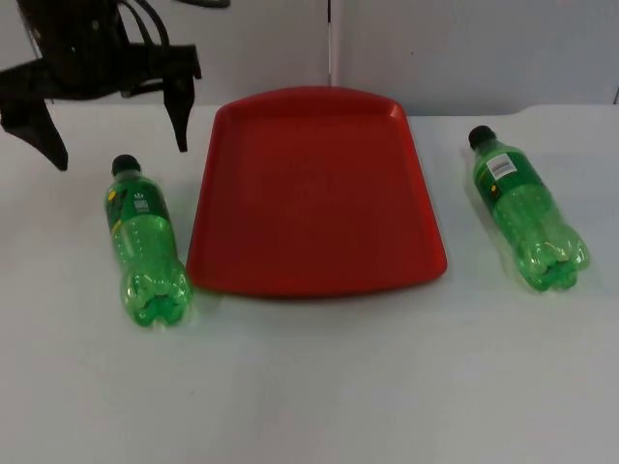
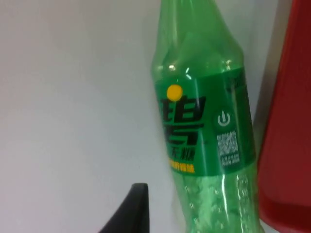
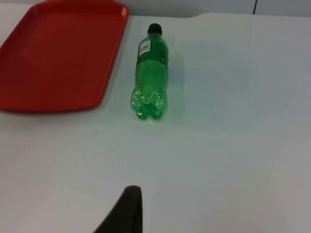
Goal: Place the bottle upright on the tray.
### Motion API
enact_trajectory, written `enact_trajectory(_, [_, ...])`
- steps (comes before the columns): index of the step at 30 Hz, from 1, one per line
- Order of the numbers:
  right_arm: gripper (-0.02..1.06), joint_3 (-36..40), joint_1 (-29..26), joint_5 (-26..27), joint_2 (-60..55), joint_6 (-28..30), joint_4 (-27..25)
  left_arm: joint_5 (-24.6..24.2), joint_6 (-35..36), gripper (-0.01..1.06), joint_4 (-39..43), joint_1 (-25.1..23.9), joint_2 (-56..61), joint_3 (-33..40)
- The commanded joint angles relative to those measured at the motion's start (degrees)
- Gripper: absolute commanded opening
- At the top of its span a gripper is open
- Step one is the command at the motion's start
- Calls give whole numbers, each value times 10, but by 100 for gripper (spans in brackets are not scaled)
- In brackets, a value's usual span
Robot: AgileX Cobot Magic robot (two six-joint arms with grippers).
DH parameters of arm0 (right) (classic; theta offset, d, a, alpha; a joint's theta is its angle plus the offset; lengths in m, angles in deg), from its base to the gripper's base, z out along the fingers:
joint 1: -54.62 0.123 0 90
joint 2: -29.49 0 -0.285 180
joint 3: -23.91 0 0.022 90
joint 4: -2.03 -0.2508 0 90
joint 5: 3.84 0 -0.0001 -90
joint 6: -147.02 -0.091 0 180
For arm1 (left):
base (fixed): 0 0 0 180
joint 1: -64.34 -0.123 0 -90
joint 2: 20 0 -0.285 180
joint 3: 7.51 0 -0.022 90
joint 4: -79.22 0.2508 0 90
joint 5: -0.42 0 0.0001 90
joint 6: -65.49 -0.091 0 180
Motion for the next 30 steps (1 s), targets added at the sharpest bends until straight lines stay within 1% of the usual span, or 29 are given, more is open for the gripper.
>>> enact_trajectory(1, [105,1,-2,2,2,9,-3,5,12,105,0,-5,-22,-24])
enact_trajectory(5, [105,1,-2,2,2,9,-3,0,13,105,-19,-19,-48,-49])
enact_trajectory(9, [105,1,-2,2,2,9,-3,8,23,105,-19,-32,-66,-52])
enact_trajectory(16, [105,1,-2,2,2,9,-3,47,34,105,-19,-34,-95,-53])
enact_trajectory(25, [105,1,-2,2,2,9,-3,45,34,105,-8,-34,-131,-64])
enact_trajectory(30, [105,1,-2,2,2,9,-3,56,39,105,-8,-30,-149,-64])
